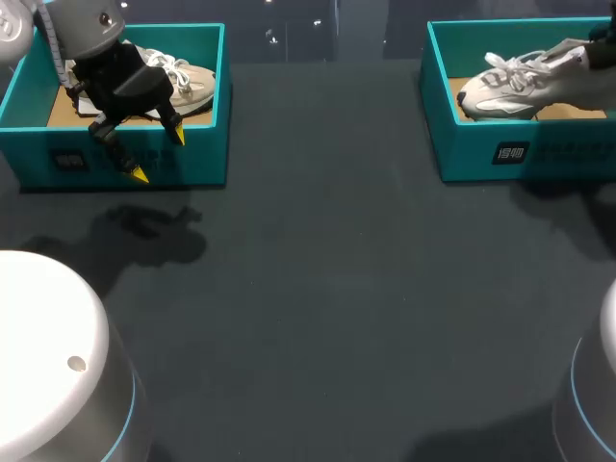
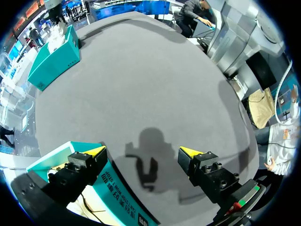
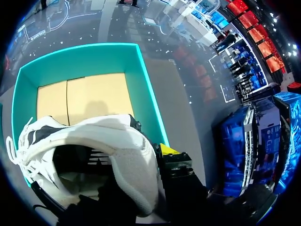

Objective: Take the shoe out of the shoebox, open the shoe tongue, remove and reinsert the insole, then place the shoe into the shoebox

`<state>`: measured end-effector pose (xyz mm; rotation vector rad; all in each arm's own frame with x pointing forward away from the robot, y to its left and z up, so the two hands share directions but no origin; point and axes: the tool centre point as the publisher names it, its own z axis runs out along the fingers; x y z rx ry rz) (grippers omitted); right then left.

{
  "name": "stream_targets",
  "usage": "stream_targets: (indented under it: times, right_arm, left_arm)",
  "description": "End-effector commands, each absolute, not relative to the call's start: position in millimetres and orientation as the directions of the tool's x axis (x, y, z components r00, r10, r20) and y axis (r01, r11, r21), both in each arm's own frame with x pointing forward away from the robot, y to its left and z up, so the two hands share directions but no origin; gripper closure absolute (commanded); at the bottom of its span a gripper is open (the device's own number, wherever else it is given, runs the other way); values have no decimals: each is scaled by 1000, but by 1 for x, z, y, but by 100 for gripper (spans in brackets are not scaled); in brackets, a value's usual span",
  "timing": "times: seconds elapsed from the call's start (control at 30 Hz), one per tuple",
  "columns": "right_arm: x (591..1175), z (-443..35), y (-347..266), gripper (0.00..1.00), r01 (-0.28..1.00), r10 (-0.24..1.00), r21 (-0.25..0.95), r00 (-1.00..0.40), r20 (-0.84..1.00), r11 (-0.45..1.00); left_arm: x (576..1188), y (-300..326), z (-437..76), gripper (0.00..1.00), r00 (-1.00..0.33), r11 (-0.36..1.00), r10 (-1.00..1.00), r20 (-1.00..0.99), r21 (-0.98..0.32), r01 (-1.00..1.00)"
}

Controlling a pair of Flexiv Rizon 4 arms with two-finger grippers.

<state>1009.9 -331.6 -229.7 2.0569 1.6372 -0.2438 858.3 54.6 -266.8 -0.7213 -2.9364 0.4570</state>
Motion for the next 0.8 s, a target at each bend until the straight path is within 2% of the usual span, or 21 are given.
stream_targets:
  times: [0.03,0.8]
  right_arm:
    - [1007,-233,-331,100,950,863,272,263,-430,-154]
    - [1005,-275,-336,100,960,875,253,223,-430,-120]
  left_arm:
    - [859,55,-267,0,-885,845,466,11,-304,441]
    - [859,55,-267,0,-885,845,466,11,-304,441]
